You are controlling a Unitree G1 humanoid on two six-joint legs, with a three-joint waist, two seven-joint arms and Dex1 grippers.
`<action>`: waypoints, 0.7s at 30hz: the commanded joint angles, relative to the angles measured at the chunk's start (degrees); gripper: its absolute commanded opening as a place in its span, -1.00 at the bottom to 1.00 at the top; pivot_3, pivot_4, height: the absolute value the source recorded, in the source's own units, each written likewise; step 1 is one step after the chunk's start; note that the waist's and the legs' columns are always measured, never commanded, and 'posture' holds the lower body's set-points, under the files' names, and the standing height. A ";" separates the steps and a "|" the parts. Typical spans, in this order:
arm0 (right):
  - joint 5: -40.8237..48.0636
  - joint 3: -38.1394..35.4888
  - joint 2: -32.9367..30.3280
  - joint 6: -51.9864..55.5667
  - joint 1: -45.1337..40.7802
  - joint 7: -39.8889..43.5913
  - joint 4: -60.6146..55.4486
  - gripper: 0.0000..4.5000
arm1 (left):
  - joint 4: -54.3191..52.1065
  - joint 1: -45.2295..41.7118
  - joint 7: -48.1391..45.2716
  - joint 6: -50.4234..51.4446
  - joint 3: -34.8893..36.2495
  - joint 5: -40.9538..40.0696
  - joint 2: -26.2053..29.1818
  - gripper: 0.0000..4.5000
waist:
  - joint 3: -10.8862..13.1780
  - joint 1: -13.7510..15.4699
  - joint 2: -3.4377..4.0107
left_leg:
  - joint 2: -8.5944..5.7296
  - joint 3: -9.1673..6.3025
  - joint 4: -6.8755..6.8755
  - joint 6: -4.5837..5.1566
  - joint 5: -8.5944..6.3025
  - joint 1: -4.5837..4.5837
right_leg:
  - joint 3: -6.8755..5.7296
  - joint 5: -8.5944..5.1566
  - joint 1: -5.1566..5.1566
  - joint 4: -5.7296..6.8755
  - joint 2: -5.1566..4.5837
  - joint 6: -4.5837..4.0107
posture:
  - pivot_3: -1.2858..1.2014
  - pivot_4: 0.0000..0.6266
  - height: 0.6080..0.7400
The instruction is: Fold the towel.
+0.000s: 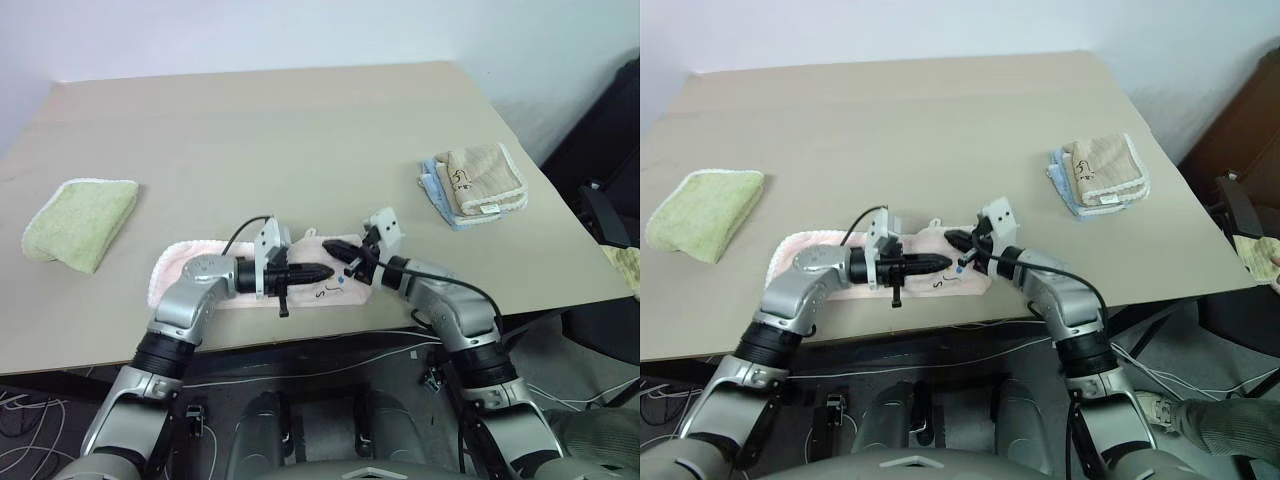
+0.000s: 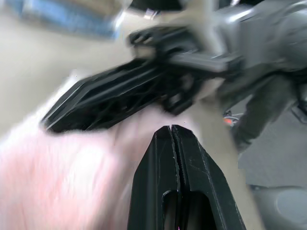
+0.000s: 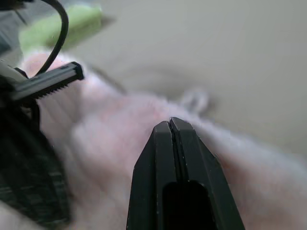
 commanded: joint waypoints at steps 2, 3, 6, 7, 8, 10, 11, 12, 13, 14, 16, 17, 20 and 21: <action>-4.81 2.34 0.55 -4.21 0.99 -1.15 4.45 -1.00 | -0.29 1.14 1.89 -1.73 -0.06 1.61 -1.21 -0.98 | -0.03 0.06 -0.02 | 0.01 -0.09 0.01 -0.01 0.00 0.15 | -0.08 -0.01 0.21 -0.01 0.00 -0.03 | 0.03 -0.52 1.00; -5.62 2.35 0.75 -5.02 0.70 -1.56 5.85 -1.00 | 0.38 1.15 2.54 -2.27 0.13 2.11 -1.33 -0.98 | -0.03 0.02 -0.02 | 0.01 -0.14 0.01 -0.14 -0.08 0.34 | -0.10 -0.02 0.39 -0.05 -0.01 -0.04 | 0.03 -0.52 1.00; -6.39 1.69 1.14 -6.79 -0.87 -1.68 8.04 -1.00 | 1.85 0.59 3.77 -3.48 1.08 2.61 -1.71 -0.98 | -0.11 -0.12 0.04 | 0.08 -0.30 -0.12 -0.22 -0.14 1.02 | -0.17 -0.01 0.77 -0.29 -0.02 -0.10 | 0.03 -0.52 1.00; -6.27 1.21 1.27 -6.87 -1.42 -1.66 8.34 -1.00 | 1.89 0.39 3.87 -3.72 1.38 2.53 -1.69 -0.98 | -0.11 -0.14 0.05 | 0.12 -0.35 -0.15 -0.22 -0.14 1.01 | -0.22 0.07 0.80 -0.40 -0.01 -0.20 | 0.03 -0.52 1.00; -6.01 0.74 1.12 -6.99 -2.04 -1.23 8.30 -1.00 | 1.53 0.14 3.90 -3.82 2.01 2.09 -1.58 -0.98 | -0.12 -0.14 0.05 | 0.14 -0.35 -0.22 -0.22 -0.14 1.01 | -0.22 0.16 0.81 -0.52 0.01 -0.26 | 0.03 -0.52 1.00; -4.66 0.05 0.26 -6.34 -2.67 0.91 6.95 -1.00 | -0.77 -0.21 3.39 -0.31 3.96 -1.35 -1.40 -0.91 | -0.11 -0.13 0.05 | 0.14 -0.34 -0.37 -0.22 -0.14 0.99 | -0.22 0.33 0.80 -0.73 0.03 -0.27 | 0.03 -0.52 1.00; -3.55 -0.32 -0.24 -5.59 -2.79 2.25 5.49 -0.92 | -2.50 -0.31 3.65 1.41 5.58 -3.86 -1.74 -0.82 | -0.11 -0.13 0.05 | 0.14 -0.34 -0.42 -0.23 -0.14 0.98 | -0.22 0.34 0.77 -0.75 0.04 -0.28 | 0.03 -0.52 1.00; -2.86 -0.58 -0.51 -5.07 -2.83 3.13 4.57 -0.84 | -3.63 -0.35 3.90 2.54 6.65 -5.49 -2.02 -0.75 | -0.11 -0.08 0.05 | 0.14 -0.33 -0.47 -0.23 -0.14 0.97 | -0.22 0.34 0.75 -0.77 0.04 -0.28 | 0.03 -0.52 1.00; -1.31 -1.36 -0.80 -3.42 -3.15 3.97 2.86 -0.74 | -6.38 -0.68 4.73 7.53 9.57 -11.05 -2.19 -0.61 | -0.10 -0.02 0.04 | 0.14 -0.33 -0.53 -0.23 -0.13 0.89 | -0.21 0.34 0.70 -0.79 0.04 -0.29 | 0.03 -0.52 1.00; 0.00 -1.79 -1.24 -2.14 -3.36 4.96 1.20 -0.61 | -8.67 -0.94 5.46 11.86 12.22 -15.92 -2.09 -0.45 | -0.10 -0.03 0.04 | 0.13 -0.33 -0.61 -0.24 -0.11 0.88 | -0.21 0.33 0.69 -0.84 0.05 -0.29 | 0.03 -0.52 1.00; 2.54 -2.48 -2.27 0.61 -3.73 6.99 -2.65 -0.31 | -12.17 -0.98 6.39 18.03 16.57 -22.34 -0.39 -0.16 | -0.09 -0.07 0.05 | 0.13 -0.37 -0.61 -0.21 -0.04 0.64 | -0.17 0.28 0.66 -0.83 0.12 -0.21 | 0.03 -0.52 1.00; 3.34 -2.64 -2.73 1.59 -3.95 7.66 -4.12 -0.19 | -13.43 -0.74 6.61 19.76 17.91 -23.73 0.89 -0.03 | -0.09 -0.06 0.05 | 0.12 -0.38 -0.61 -0.12 0.02 0.61 | -0.16 0.25 0.65 -0.83 0.15 -0.15 | 0.03 -0.52 1.00; 5.83 -2.77 -4.68 4.35 -4.96 10.21 -8.69 0.29 | -17.15 0.48 7.71 24.76 22.55 -28.04 5.88 0.44 | -0.08 -0.23 0.04 | 0.07 -0.35 -0.80 -0.09 0.03 0.62 | -0.15 0.23 0.61 -0.84 0.19 -0.04 | 0.03 -0.52 1.00; 6.51 -2.78 -5.16 5.17 -5.26 10.76 -9.75 0.44 | -17.87 0.82 8.04 25.91 23.65 -29.10 7.18 0.59 | -0.07 -0.16 0.05 | 0.08 -0.37 -0.84 -0.09 0.03 0.63 | -0.16 0.22 0.60 -0.84 0.23 -0.02 | 0.03 -0.52 1.00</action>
